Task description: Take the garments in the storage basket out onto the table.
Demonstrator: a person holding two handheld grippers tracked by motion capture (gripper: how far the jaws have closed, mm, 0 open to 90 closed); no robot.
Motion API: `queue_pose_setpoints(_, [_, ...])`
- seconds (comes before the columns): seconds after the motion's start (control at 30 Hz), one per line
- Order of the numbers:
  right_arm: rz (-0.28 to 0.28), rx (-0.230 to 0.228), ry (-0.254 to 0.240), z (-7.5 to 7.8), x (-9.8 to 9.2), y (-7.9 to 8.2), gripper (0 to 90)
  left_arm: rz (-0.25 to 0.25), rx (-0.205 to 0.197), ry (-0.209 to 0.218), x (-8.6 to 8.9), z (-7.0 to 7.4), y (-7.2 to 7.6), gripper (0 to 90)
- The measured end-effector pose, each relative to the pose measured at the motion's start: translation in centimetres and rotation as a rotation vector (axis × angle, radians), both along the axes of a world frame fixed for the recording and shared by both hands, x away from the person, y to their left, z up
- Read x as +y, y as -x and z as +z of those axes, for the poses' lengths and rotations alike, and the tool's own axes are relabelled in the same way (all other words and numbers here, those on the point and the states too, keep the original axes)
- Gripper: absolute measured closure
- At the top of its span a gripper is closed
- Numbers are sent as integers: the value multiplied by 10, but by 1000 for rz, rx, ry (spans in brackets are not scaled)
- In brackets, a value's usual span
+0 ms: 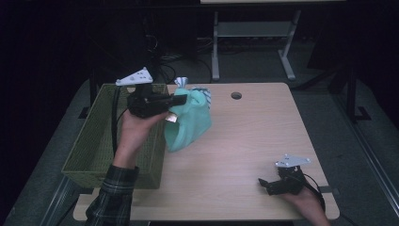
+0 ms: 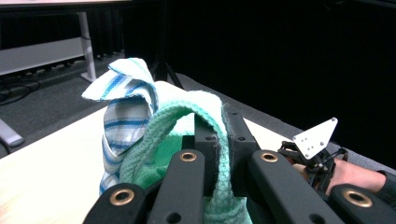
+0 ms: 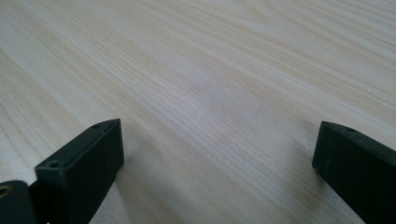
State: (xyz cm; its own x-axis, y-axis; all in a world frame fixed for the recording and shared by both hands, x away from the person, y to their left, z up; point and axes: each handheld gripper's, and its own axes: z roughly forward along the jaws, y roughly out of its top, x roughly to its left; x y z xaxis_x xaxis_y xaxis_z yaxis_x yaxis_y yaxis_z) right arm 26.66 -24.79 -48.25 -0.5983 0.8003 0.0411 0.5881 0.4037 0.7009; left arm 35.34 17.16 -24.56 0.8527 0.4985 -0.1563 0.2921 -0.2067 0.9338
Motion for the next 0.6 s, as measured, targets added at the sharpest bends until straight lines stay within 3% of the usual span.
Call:
queue_pose_setpoints(0.27, [1, -1, 0, 0, 0, 0, 15, -30, 8, -20, -27, -12, 1, 856])
queue_pose_setpoints(0.6, [3, -6, 3, 0, 0, 0, 16, -53, 29, -52, -48, -40, 6, 856])
